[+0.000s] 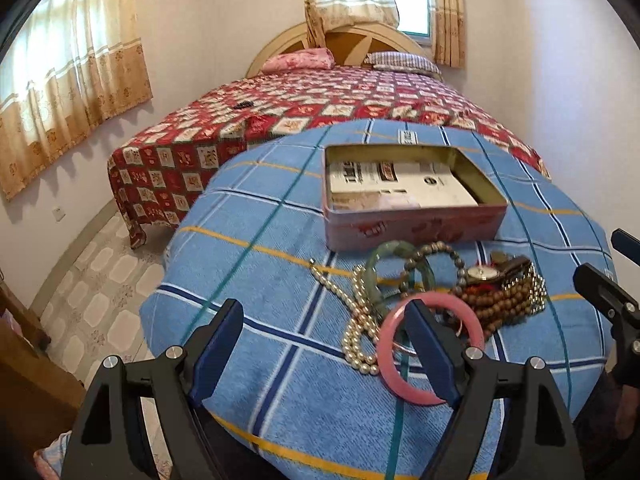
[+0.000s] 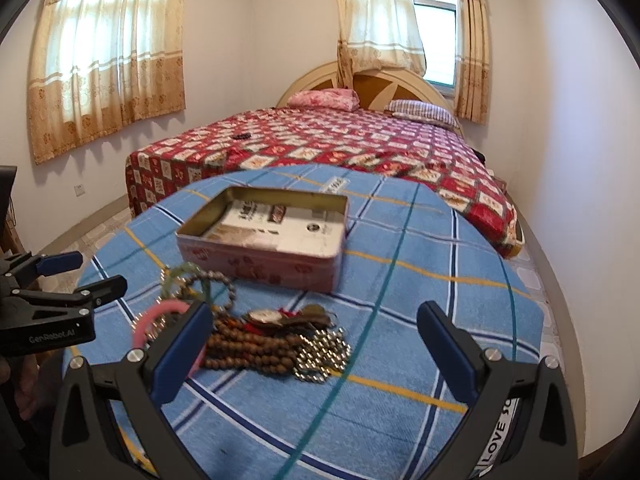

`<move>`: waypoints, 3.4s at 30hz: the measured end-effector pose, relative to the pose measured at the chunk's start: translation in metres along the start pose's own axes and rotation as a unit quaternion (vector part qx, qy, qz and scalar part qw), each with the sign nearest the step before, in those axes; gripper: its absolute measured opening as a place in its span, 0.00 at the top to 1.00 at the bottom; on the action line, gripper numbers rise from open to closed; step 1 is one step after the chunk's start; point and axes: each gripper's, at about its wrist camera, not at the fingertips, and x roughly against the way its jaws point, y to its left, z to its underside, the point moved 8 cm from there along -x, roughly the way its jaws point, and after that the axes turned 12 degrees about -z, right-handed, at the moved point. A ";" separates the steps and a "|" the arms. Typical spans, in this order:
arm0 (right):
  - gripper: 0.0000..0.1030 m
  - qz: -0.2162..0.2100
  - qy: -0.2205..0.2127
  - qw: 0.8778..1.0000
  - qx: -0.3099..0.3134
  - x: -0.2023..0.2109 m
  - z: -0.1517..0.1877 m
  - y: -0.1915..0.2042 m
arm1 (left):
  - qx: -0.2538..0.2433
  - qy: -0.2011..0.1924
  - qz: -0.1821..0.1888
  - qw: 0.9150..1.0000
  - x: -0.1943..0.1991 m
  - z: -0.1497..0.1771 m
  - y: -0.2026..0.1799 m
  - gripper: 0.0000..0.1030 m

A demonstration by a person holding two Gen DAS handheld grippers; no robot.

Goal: Organize jewelry
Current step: 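Lower the left tool onto the pink bangle and close its fingers, then lift the pink bangle with the left tool while the right tool approaches the wristwatch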

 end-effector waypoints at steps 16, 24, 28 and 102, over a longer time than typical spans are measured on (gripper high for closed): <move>0.00 -0.002 0.018 1.000 0.005 -0.007 0.010 0.005 | -0.038 0.049 0.056 0.997 -0.023 0.017 -0.035 0.64; 0.00 -0.001 0.022 1.000 0.003 -0.009 0.012 0.005 | -0.026 0.031 0.087 0.995 -0.012 0.012 -0.034 0.90; 0.00 -0.001 0.021 1.000 0.002 -0.010 0.011 0.004 | -0.015 0.004 0.091 0.996 0.001 0.000 -0.028 0.90; 0.63 -0.122 0.169 0.976 0.056 -0.105 0.014 0.008 | 0.010 0.004 0.088 0.996 -0.032 -0.036 -0.005 0.90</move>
